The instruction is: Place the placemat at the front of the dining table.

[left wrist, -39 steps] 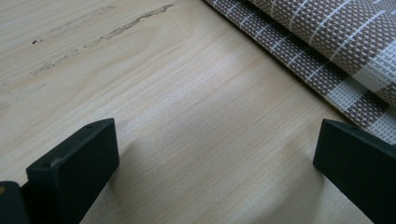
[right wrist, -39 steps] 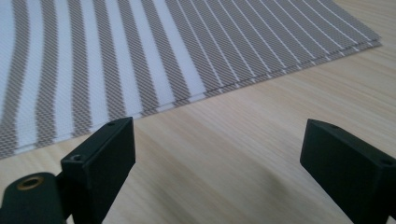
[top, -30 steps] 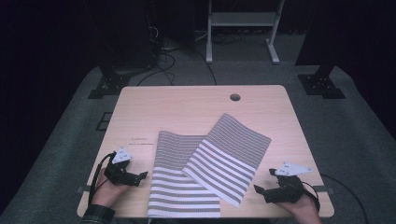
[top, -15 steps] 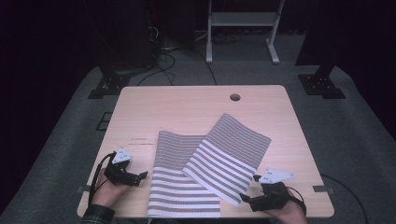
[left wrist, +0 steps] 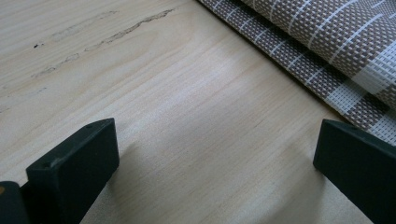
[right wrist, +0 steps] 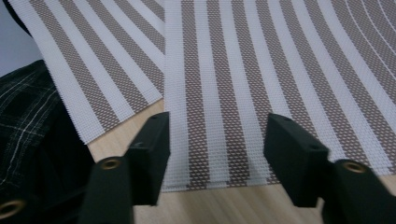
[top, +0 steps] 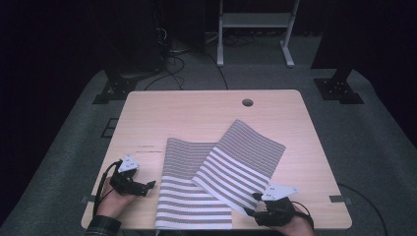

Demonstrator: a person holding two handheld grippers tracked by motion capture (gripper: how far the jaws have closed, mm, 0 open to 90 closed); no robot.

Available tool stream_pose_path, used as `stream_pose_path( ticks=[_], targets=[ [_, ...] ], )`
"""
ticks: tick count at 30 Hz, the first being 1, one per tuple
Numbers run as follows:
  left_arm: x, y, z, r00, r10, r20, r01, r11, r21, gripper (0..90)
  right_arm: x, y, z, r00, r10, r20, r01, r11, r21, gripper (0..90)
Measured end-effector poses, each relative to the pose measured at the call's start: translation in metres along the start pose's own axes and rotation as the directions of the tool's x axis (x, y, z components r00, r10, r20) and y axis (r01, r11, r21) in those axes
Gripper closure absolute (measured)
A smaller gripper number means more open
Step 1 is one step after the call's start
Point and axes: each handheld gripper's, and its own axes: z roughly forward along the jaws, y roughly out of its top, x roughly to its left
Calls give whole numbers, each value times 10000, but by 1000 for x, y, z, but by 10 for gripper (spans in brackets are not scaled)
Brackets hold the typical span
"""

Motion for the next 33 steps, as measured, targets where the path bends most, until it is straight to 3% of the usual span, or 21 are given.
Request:
stream_pose_path(
  ticks=[5,10,16,33],
  targets=[
    [0,0,0,10000,-2,-1,2,10000,0,0,2,0,2,9990,-195,-410,203,9996,189,703],
    [0,0,0,10000,-2,0,2,10000,-1,0,2,-2,5,9969,-272,-740,314,9979,563,849],
    [0,0,0,10000,-2,-2,2,10000,-1,0,1,-3,7,9963,-377,-775,434,9963,738,891],
    [0,0,0,10000,-1,-2,1,10000,0,0,-17,-8,-6,9997,240,-94,-228,9935,1114,887]
  ],
)
